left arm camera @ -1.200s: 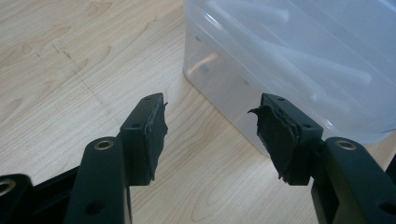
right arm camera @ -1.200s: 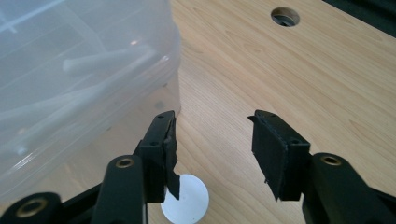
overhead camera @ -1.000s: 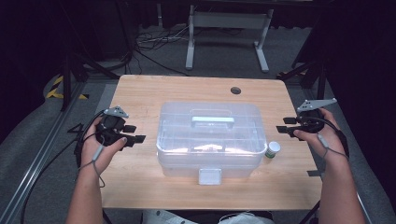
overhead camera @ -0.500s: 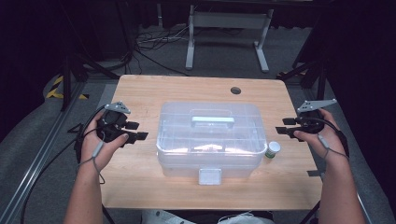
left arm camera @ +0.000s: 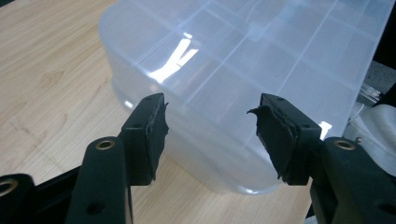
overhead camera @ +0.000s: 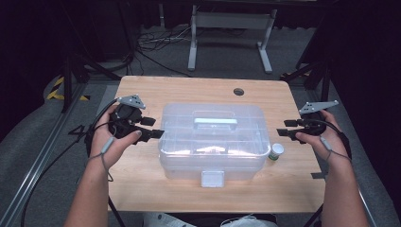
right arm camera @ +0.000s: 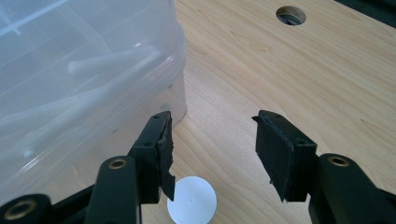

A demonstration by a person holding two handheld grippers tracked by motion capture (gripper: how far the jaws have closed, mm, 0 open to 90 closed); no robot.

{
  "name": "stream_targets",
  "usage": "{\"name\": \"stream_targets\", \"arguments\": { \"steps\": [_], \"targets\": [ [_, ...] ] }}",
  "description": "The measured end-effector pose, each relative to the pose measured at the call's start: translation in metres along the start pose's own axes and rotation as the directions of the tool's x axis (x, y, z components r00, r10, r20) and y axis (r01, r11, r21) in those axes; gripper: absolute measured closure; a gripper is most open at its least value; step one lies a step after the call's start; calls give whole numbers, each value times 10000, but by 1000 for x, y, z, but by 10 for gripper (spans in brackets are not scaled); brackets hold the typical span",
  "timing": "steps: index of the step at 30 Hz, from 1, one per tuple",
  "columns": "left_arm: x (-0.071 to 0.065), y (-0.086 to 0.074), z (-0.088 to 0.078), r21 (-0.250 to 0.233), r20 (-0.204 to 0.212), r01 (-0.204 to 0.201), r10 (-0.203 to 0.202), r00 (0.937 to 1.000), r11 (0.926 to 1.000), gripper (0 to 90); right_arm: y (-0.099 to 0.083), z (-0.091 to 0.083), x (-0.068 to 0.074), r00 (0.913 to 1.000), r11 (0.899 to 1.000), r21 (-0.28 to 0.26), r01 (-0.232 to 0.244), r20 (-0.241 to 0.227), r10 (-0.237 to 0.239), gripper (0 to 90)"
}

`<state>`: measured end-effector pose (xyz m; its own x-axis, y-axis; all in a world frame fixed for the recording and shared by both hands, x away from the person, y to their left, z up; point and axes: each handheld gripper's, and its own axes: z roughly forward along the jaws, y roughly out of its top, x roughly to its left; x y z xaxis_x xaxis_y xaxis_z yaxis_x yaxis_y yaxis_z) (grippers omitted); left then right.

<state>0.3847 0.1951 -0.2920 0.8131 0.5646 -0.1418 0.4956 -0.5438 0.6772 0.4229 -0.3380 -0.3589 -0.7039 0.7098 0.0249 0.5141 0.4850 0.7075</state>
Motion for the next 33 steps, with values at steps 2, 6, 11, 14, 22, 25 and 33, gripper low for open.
{"name": "stream_targets", "arguments": {
  "steps": [2, 6, 11, 14, 22, 25, 33],
  "targets": [
    [-3, 5, 1, -5, 163, -4, 4, 9999, 10000, 425, 0, 0, 0, 10000, 10000, 28, 7, -29, -6, 476],
    [-8, 13, 5, -62, 290, -76, 77, 9995, 10000, 421, 1, 1, 2, 9985, 9998, -200, -30, -551, 19, 472],
    [-15, 24, 12, -61, 342, -296, 298, 9990, 9995, 411, 1, 1, 3, 9986, 9998, -195, 16, -535, -26, 472],
    [-20, 30, 16, -191, 497, -485, 494, 9975, 9986, 399, 1, 1, 2, 9984, 9998, -191, 10, -564, -21, 470],
    [-29, 47, 33, -227, 619, -829, 842, 9945, 9963, 391, 3, 4, 4, 9969, 9997, -260, -14, -790, -7, 460],
    [-32, 53, 43, -188, 664, -1044, 1054, 9922, 9944, 402, 3, 5, 5, 9965, 9997, -249, 38, -829, -59, 460],
    [-32, 63, 62, 143, 845, -1275, 1258, 9884, 9917, 439, 3, 8, 6, 9963, 9999, -130, 52, -852, -63, 454]
  ]
}}
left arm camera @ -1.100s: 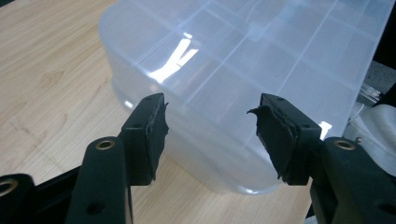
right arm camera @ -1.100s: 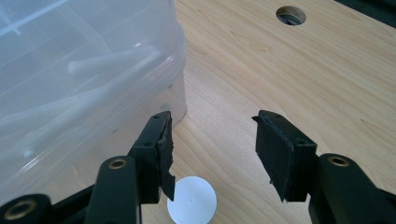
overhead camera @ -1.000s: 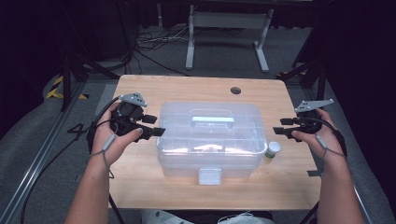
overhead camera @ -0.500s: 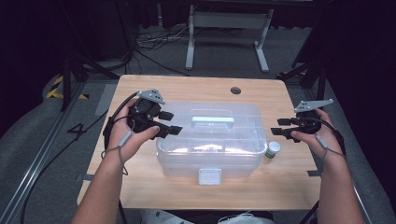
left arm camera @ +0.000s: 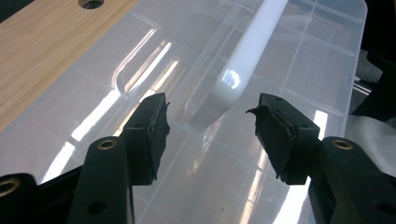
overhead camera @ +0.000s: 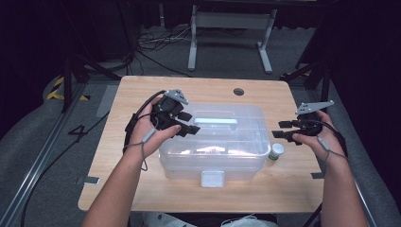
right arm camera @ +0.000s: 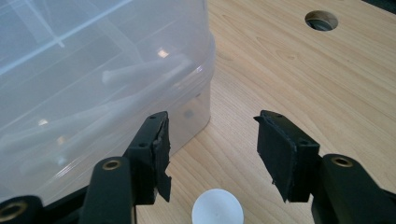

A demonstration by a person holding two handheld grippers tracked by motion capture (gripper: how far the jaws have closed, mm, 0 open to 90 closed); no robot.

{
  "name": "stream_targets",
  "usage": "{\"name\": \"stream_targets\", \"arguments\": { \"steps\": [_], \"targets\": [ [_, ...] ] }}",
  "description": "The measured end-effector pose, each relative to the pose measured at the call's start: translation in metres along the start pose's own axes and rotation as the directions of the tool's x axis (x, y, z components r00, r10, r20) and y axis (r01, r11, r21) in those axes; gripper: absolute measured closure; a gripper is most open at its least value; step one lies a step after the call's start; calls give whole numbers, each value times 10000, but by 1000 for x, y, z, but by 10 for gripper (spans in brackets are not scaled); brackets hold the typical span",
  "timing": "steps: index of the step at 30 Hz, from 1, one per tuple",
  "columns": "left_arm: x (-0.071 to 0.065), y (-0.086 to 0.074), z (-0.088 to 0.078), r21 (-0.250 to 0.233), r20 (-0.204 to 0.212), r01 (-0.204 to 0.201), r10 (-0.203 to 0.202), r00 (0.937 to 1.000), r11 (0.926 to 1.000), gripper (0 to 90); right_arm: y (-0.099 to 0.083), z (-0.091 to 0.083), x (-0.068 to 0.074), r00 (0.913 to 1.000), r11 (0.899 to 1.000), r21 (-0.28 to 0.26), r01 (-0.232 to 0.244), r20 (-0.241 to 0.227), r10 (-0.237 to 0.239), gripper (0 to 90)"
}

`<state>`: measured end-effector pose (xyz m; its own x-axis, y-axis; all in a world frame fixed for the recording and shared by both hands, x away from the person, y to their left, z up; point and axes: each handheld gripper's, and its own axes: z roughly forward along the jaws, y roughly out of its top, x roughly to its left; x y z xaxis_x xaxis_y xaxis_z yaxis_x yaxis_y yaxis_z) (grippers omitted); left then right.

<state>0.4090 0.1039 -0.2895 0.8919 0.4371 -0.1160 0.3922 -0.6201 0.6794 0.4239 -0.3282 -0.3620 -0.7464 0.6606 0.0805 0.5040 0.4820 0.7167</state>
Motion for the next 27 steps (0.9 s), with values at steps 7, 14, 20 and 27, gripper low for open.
{"name": "stream_targets", "arguments": {
  "steps": [7, 14, 20, 27],
  "targets": [
    [1, 5, 13, 229, -109, -101, 103, 9999, 9997, 436, 0, 0, 1, 10000, 10000, 2, 18, -12, -18, 453],
    [1, 9, 22, 262, 19, -155, 155, 9999, 9995, 451, 0, 0, 1, 10000, 10000, -1, 33, -35, -33, 454],
    [2, 11, 26, 302, 37, -176, 175, 9998, 9994, 489, 0, 0, 2, 9999, 10000, -5, 90, -75, -90, 454],
    [-5, 13, 26, 366, -695, -598, 622, 9956, 9975, 699, -1, -2, 2, 9999, 9999, -11, 104, 0, -104, 453]
  ]
}}
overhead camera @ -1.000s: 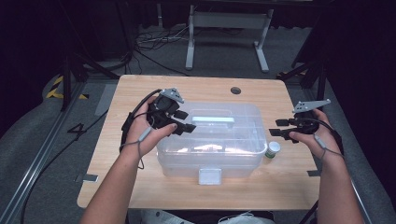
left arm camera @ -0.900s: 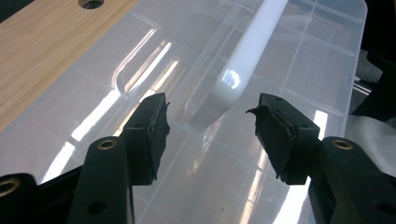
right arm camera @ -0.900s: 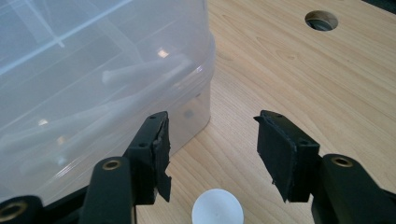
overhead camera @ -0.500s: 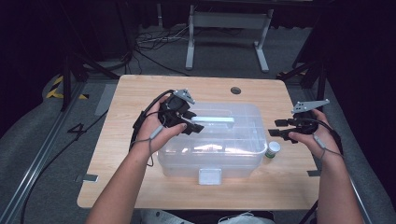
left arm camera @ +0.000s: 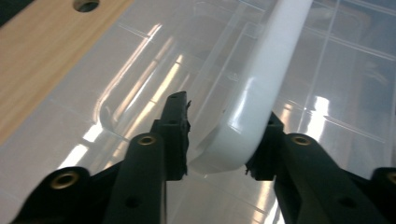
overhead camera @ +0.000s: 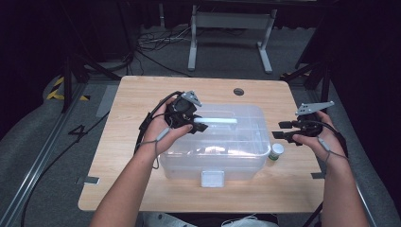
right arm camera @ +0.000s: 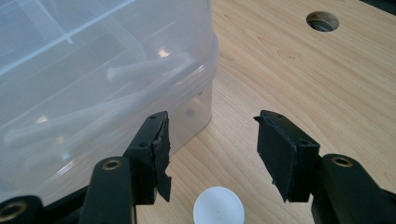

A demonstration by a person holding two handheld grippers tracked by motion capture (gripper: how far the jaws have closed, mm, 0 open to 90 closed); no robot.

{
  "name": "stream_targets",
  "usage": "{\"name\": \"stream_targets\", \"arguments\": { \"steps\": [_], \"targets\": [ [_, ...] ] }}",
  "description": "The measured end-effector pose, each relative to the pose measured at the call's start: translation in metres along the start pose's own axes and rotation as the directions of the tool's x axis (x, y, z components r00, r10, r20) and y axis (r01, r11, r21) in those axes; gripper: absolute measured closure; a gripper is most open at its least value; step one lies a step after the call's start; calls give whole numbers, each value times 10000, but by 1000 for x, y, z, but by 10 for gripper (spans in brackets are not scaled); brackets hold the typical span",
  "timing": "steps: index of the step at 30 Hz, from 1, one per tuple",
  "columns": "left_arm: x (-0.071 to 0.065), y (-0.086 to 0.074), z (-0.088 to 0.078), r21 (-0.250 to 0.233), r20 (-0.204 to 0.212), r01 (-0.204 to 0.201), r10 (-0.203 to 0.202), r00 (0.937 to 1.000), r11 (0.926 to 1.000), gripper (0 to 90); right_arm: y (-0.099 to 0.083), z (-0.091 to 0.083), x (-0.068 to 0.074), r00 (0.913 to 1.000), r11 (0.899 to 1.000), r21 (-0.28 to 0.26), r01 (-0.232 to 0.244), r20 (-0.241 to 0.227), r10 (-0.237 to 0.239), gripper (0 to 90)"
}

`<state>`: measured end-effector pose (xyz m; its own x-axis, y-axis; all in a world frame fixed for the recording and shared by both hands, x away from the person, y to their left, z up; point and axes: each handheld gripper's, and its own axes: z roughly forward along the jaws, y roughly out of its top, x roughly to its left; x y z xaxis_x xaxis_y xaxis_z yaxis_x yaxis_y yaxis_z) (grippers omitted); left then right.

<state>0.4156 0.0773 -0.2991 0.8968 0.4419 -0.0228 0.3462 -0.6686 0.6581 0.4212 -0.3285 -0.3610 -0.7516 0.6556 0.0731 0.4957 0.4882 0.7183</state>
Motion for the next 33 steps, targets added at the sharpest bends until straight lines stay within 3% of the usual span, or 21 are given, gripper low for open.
{"name": "stream_targets", "arguments": {
  "steps": [4, 8, 10, 13, 18, 27, 33],
  "targets": [
    [1, 1, -1, 77, 22, 56, -56, 10000, 10000, 721, -1, -2, 1, 10000, 10000, -13, 58, -3, -58, 464],
    [3, 3, -1, 147, 65, 92, -93, 9999, 9998, 725, -3, -5, 3, 9999, 9998, 182, 11, -115, -9, 535],
    [4, 5, -2, 215, 92, 126, -128, 9999, 9997, 727, -4, -8, 5, 10000, 9998, 199, 63, -71, -62, 606],
    [6, 8, -4, 245, -16, 96, -96, 10000, 9997, 730, -5, -13, 8, 9990, 9987, 429, -279, -342, 293, 753],
    [10, 17, -7, 427, -231, 43, -33, 9997, 9991, 733, -6, -20, 15, 9986, 9994, 350, 80, -525, -61, 884],
    [18, 24, -10, 464, -125, 146, -140, 9998, 9988, 732, -11, -29, 23, 9927, 9983, 28, 580, -1062, -574, 900],
    [25, 29, -12, 473, -7, 283, -283, 9996, 9985, 730, -14, -32, 28, 9903, 9980, -11, 632, -1238, -629, 900]
  ]
}}
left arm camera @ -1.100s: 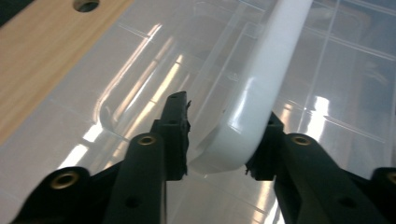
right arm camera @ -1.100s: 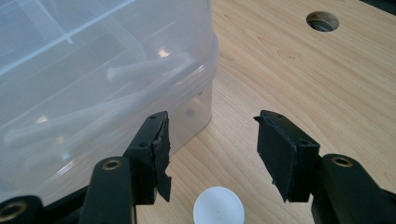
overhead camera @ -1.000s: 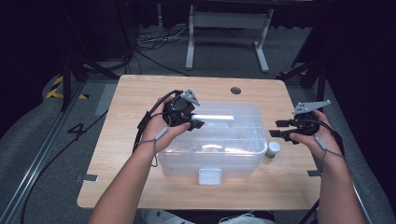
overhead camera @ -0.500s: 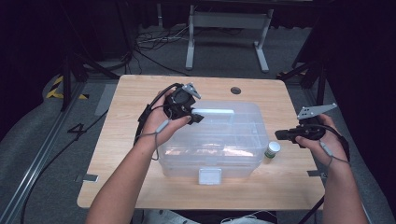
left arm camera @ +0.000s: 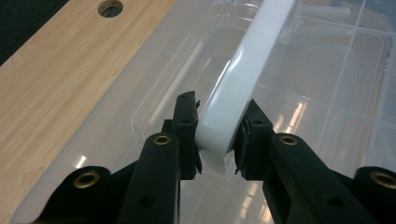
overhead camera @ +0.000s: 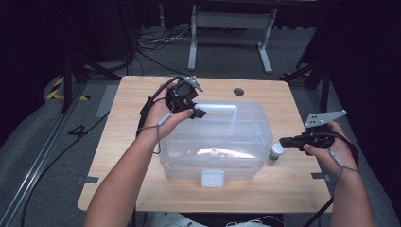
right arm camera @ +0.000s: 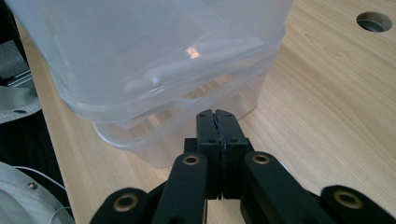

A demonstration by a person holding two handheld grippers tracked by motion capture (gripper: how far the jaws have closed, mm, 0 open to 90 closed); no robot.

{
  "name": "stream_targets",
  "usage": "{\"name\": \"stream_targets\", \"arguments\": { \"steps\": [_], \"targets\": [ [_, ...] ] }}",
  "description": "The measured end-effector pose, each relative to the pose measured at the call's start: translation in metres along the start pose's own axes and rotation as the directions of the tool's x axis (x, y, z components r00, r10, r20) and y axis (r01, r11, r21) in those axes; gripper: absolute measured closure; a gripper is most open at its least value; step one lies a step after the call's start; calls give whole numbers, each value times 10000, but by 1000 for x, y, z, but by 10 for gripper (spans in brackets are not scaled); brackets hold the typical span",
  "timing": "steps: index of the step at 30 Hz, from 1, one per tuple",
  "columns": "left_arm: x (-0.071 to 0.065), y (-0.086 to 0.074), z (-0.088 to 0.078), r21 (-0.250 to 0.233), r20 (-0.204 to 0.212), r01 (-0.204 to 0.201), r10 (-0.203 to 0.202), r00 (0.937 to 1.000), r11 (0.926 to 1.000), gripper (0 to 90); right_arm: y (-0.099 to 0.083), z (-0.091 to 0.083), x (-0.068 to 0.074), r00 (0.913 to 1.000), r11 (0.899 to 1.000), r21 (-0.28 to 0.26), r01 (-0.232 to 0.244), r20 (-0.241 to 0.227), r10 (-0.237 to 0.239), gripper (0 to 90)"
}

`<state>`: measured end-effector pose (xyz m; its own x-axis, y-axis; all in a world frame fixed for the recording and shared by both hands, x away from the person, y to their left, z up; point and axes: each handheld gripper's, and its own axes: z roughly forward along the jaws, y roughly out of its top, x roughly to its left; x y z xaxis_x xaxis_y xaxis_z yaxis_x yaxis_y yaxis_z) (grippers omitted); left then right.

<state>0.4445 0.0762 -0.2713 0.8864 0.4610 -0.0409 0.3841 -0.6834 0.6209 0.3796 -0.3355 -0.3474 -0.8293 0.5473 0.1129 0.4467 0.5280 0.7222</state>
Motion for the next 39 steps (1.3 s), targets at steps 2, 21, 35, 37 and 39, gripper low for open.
{"name": "stream_targets", "arguments": {
  "steps": [2, 21, 35, 37, 39],
  "targets": [
    [2, 2, -1, -34, 2, 47, -47, 10000, 10000, 728, -1, 0, 2, 10000, 10000, -6, 62, -10, -62, 900],
    [13, 12, -4, 105, 110, 285, -286, 9995, 9995, 724, 0, 18, 25, 9773, 9910, 146, 1334, -1678, -1291, 900],
    [12, 12, -5, 210, 183, 186, -189, 9997, 9996, 725, 5, 29, 30, 9677, 9883, -161, 1518, -2012, -1519, 900],
    [11, 12, -6, 165, 184, 156, -159, 9997, 9997, 724, 6, 28, 30, 9687, 9879, -259, 1527, -1942, -1548, 900],
    [10, 12, -6, 181, 155, 153, -156, 9998, 9997, 723, 6, 27, 30, 9696, 9876, -306, 1542, -1876, -1572, 900]
  ]
}}
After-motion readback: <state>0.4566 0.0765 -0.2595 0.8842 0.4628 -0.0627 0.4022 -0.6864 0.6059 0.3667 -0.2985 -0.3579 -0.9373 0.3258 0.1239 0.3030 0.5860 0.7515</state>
